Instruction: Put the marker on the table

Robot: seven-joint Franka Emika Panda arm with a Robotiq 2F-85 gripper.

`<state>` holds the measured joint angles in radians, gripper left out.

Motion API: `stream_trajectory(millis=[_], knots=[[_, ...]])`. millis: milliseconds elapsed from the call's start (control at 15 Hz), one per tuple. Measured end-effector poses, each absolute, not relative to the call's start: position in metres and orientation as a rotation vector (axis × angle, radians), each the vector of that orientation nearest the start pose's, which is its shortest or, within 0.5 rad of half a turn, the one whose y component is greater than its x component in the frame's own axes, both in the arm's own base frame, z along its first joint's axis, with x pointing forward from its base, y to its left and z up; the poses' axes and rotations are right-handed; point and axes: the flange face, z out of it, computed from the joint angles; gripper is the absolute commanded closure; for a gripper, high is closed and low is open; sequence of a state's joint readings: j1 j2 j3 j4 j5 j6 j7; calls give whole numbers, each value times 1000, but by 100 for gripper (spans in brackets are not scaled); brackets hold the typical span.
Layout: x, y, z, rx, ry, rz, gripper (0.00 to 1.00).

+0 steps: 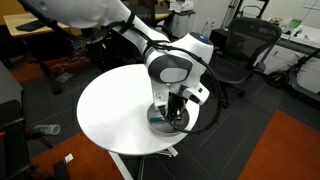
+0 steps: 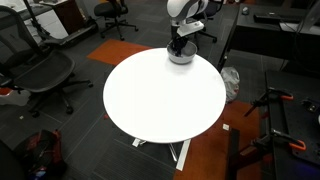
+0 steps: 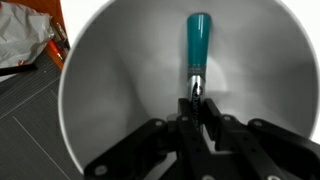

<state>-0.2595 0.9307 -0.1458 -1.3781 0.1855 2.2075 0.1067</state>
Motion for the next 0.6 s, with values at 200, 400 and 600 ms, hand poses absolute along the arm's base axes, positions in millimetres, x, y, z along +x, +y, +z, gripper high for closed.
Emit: stream_trajectory(millis=[200,400,600], knots=[[672,-260,148,-2974,881,131,95],[675,-259,158,-2981,876,112,95],[675,-255,184,-2996,862,72,95]])
